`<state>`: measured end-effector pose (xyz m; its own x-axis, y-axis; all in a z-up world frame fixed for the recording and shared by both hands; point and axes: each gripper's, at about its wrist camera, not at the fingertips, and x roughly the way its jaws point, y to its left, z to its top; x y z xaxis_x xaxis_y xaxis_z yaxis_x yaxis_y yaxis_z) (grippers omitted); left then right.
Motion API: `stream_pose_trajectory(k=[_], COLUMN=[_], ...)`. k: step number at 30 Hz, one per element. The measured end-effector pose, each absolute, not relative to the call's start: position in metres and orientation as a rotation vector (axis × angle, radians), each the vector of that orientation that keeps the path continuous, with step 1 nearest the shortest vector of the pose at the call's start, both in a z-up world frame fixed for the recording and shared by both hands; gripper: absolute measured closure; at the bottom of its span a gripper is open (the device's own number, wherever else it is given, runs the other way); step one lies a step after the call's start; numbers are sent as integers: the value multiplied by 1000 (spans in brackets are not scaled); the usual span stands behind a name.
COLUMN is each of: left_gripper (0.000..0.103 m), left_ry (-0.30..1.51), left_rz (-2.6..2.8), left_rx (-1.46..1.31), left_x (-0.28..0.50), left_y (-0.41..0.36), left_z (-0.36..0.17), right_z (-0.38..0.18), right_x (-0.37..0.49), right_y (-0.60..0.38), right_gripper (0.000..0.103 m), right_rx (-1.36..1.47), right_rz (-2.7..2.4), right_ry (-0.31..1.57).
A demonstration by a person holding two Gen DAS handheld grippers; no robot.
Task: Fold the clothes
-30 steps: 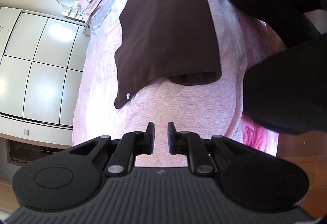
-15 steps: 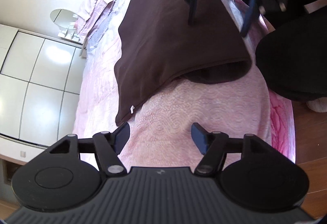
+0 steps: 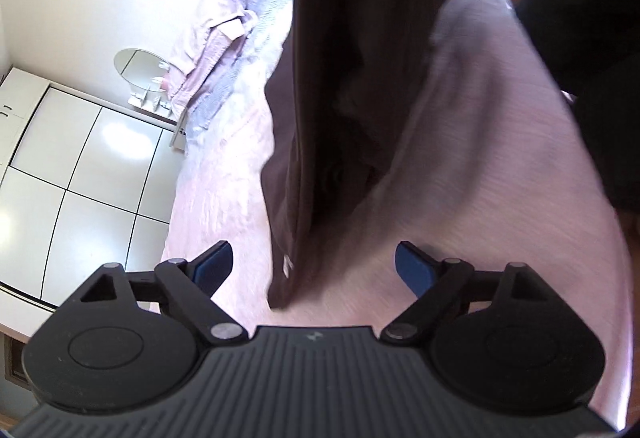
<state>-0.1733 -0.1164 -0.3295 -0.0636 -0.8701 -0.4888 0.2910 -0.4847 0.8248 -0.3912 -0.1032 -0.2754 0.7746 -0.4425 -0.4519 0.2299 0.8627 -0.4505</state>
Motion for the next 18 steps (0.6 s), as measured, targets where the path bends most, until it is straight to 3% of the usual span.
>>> stream_pose_trajectory(k=[4,5,6,7,8,18], left_gripper=[19,30,55,71,96,98], left_ry=[-711,-719,-727,-729,-727,-748], left_rz=[-1726,-1735,-1745,-1745,-1741,-1719], left_rx=[1344,1355,1367,1391,1422,1450], left_x=[-177,-177,-178,-177,-176,-172], left_y=[-148,-155,-161,-166,-170,-167], left_z=[-337,-338,-340,-341,-342,-309], right_z=[-267,-268,-268,-268,-268,-281], right_x=[-396,-396,-396,-396,-396,-385], right_y=[-111,-112,-112,-111,-110,-93], right_gripper=[99,99,99,99,99,99], right_rx=[-352,-349,-346,-338,-329,-257], right_rz=[-385,-385,-386,-379,-372,-293], right_ry=[579,582,585,587,589,549])
